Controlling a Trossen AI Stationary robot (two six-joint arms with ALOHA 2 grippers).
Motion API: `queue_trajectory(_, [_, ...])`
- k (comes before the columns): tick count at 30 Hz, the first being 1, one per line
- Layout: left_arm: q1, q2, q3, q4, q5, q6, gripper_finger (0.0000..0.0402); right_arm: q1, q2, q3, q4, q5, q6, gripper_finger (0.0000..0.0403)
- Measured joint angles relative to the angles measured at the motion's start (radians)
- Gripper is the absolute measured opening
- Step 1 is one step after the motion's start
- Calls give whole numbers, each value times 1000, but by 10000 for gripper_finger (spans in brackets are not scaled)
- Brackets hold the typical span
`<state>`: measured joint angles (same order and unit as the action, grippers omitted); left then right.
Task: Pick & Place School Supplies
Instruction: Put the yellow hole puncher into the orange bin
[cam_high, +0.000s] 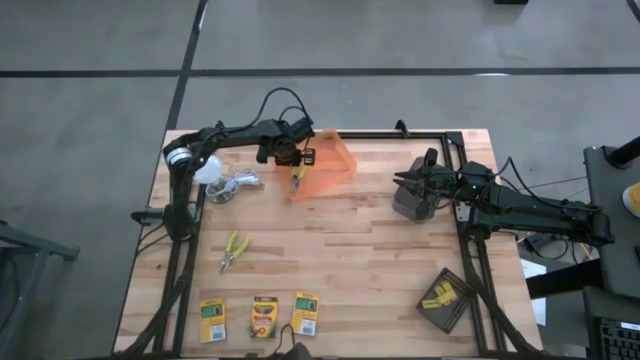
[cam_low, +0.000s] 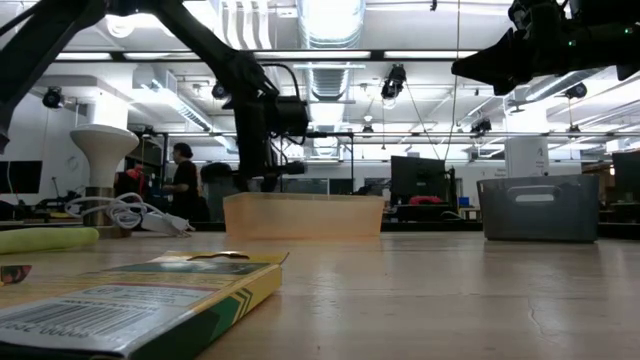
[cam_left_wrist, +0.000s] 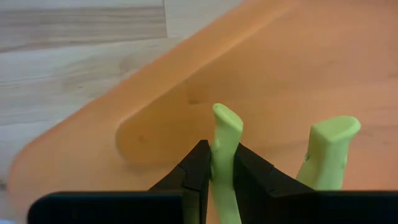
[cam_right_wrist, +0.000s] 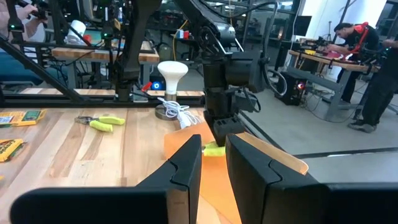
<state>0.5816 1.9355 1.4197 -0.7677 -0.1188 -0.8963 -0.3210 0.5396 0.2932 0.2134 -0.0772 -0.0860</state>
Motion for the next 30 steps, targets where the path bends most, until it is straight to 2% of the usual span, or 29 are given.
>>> queue_trajectory(8, [0, 19, 0, 0, 0, 0, 62, 0, 0, 0, 0, 0, 0, 68])
queue_trajectory(22, [-6, 19, 0, 6, 9, 8, 159, 0, 0, 0, 0, 0, 0, 68])
queue_trajectory(25, [-6, 19, 7, 5, 5, 7, 172, 0, 0, 0, 0, 0, 0, 68])
queue_trajectory(30, [-11, 2, 43, 7, -59, 26, 178, 0, 0, 0, 0, 0, 0, 68])
